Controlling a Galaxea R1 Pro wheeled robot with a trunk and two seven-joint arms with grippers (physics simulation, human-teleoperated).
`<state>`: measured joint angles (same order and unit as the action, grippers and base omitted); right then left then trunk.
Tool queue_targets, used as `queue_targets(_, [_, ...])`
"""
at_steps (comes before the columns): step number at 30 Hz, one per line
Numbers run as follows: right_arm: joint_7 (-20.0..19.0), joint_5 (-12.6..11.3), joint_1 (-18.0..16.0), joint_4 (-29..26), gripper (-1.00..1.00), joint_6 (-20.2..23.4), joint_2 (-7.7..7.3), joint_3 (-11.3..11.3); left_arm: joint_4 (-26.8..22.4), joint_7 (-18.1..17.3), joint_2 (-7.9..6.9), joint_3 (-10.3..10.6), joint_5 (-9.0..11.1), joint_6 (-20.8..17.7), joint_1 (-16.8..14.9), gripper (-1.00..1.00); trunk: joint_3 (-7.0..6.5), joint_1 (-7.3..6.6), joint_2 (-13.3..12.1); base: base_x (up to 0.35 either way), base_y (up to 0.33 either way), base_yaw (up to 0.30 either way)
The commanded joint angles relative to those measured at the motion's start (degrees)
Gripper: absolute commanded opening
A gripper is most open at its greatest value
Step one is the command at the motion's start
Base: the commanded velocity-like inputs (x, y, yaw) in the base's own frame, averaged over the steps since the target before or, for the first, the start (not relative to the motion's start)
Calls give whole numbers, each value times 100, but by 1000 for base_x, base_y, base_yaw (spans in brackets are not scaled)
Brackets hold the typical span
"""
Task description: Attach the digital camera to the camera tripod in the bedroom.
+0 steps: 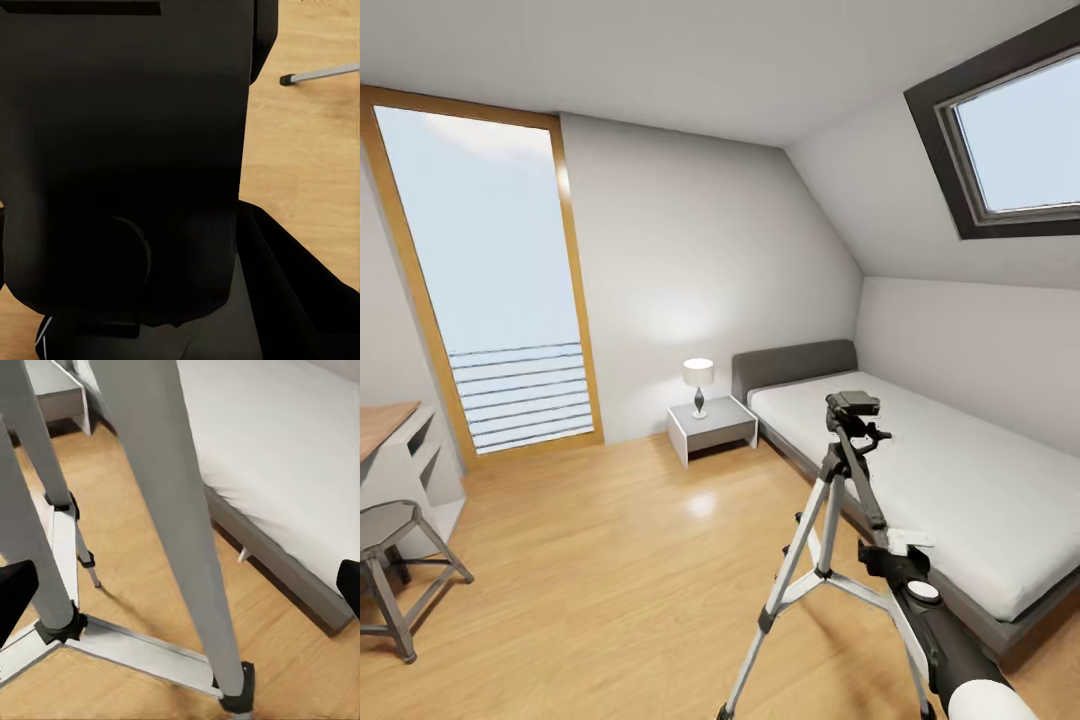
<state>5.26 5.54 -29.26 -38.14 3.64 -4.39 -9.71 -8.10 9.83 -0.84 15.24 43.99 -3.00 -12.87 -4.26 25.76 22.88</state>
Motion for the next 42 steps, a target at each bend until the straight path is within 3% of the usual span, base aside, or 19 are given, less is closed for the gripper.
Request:
queue_targets(1, [10,64,0,3,100,39,5,-19,-19,38,-4,49,21,-34,2,-100,2,2,4,0,0,0])
queue_targets(16, [10,96,0,-44,100,32,26,-75,-42,37,-2,73,22,-34,4,-100,2,2,4,-5,0,0])
queue_targets(33, [10,91,0,-42,100,32,26,-69,-41,37,-3,65,22,-34,4,-100,2,2,4,-264,0,0])
queue_targets(42, [10,81,0,-35,100,32,28,-66,-34,37,-4,70,22,-34,4,-100,2,2,4,-60,0,0])
